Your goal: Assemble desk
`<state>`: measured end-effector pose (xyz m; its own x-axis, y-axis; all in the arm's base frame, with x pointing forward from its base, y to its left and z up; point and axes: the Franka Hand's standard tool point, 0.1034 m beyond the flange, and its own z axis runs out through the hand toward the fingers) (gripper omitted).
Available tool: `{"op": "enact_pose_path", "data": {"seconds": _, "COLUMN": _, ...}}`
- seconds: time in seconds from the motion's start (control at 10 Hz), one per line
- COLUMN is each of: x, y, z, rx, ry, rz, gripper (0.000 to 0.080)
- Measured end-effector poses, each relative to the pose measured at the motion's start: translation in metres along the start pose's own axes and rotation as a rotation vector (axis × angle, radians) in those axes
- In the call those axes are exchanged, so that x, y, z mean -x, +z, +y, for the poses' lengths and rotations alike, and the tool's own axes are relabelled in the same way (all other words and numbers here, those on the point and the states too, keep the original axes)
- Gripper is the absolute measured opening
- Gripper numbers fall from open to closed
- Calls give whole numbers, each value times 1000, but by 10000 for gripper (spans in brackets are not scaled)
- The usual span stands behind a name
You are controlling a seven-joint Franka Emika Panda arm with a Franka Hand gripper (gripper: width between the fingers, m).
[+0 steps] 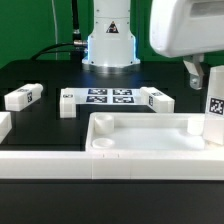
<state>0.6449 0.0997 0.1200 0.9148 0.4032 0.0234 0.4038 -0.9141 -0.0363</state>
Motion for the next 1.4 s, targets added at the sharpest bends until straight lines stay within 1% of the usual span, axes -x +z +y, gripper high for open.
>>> {"op": "enact_pose_path", "data": {"seconds": 0.3, "x": 2, "y": 4, "z": -2, "rx": 8, "ry": -239, "rz": 3, "gripper": 648}}
{"op": "enact_pose_path", "data": {"seconds": 0.6, "x": 3, "y": 5, "z": -1, "rx": 9, "ry": -264, "rz": 2, "gripper": 648}}
{"op": "enact_pose_path", "data": {"seconds": 0.8, "x": 3, "y": 5, "z": -1, "rx": 9, "ry": -264, "rz": 2, "gripper": 389}}
{"op": "enact_pose_path", "data": {"seconds": 0.9, "x": 3, "y": 5, "z": -1, "rx": 8, "ry": -246, "rz": 1, "gripper": 389}}
{"op": "enact_pose_path", "data": {"seconds": 1.0, "x": 3, "y": 5, "z": -1, "rx": 7, "ry": -239, "rz": 1, "gripper": 289}}
{"op": "enact_pose_path", "data": {"seconds": 1.3, "x": 3, "y": 5, "z": -1, "rx": 5, "ry": -79, "rz": 2, "gripper": 289}}
{"op": "enact_pose_path", "data": {"seconds": 1.4, "x": 3, "y": 5, "z": -1, "rx": -3, "ry": -5, "rz": 3, "gripper": 289}}
